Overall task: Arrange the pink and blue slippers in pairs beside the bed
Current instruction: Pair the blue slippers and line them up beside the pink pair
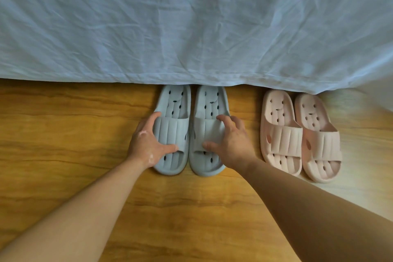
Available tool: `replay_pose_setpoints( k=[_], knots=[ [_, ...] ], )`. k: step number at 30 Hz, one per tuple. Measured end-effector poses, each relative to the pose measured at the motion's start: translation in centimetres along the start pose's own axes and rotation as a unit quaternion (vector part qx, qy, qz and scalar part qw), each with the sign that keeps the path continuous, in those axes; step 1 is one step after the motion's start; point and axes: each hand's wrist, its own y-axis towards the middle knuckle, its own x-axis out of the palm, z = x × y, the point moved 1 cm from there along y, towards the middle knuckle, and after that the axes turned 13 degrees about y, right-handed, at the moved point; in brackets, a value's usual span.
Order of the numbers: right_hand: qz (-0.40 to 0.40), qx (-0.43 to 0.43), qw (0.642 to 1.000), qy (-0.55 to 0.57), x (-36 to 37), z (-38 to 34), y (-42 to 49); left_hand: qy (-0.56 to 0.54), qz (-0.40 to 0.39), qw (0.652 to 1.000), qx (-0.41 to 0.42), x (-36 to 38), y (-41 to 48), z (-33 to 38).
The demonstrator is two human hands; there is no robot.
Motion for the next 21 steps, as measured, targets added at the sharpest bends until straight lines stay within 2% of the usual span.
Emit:
replay_pose_setpoints(
  k=[8,21],
  knots=[
    [-0.01,-0.008,1.0,-0.026,-0.4,-0.3,0.3,-0.02,0.011,1.0,-0.009,-0.1,0.3,0.3],
    [-0.023,0.008,0.999,-0.039,-0.2,-0.7,0.1,-0.003,-0.014,1.0,-0.004,0.0,0.7,0.6]
  ],
)
